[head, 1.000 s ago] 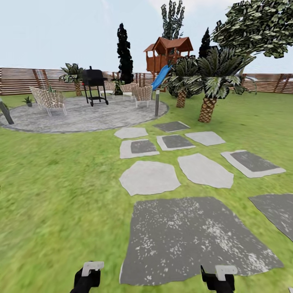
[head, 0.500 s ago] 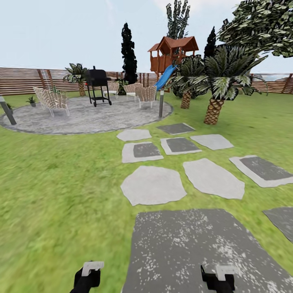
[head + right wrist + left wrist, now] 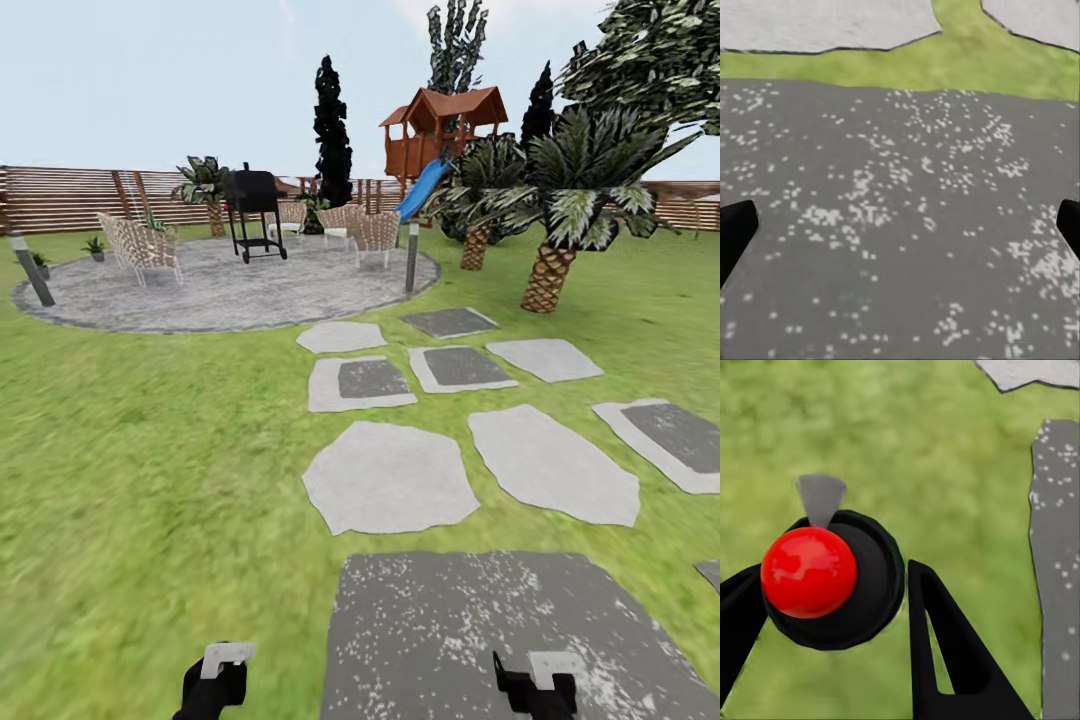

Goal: Pick up the pesticide atomizer in the garden and spray insectifuge to fully cover both potted plants in the garden.

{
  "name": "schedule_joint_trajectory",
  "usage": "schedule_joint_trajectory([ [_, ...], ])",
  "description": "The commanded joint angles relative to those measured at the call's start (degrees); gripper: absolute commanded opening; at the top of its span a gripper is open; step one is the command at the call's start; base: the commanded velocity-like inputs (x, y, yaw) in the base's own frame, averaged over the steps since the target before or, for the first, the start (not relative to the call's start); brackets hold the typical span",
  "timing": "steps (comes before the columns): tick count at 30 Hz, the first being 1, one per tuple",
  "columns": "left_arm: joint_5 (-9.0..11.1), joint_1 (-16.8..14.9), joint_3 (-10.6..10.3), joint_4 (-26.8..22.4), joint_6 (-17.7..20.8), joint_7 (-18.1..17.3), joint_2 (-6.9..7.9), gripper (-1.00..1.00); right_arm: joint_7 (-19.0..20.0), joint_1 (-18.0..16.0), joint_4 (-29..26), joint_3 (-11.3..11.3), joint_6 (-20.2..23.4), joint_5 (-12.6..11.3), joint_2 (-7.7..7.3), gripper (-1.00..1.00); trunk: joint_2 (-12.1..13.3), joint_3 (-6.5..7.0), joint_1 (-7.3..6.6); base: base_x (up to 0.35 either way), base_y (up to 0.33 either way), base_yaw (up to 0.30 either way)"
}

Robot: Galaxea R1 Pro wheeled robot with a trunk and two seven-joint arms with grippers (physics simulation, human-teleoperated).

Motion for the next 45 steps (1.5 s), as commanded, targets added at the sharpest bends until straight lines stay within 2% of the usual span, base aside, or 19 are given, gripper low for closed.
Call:
schedule_joint_trajectory([
  [1,0.07,-0.06,0.03,0.07,-0.19,0.03,-0.01,-1.0,-0.18,0.0,0.02,0.01,-0.15,0.13,0.0,1.0,-0.02,-0.05,0.02,0.338,0.0,0.273],
  [11,0.08,-0.06,0.03,0.07,-0.19,0.03,-0.01,-1.0,-0.18,-0.02,0.03,-0.01,-0.14,0.13,0.0,1.0,-0.02,-0.05,0.02,0.338,0.0,0.21],
  [45,0.09,-0.04,0.03,0.13,-0.19,0.03,-0.01,-1.0,-0.18,-0.02,0.07,0.06,-0.14,0.13,0.0,1.0,-0.02,-0.05,0.02,0.338,0.0,0.002],
])
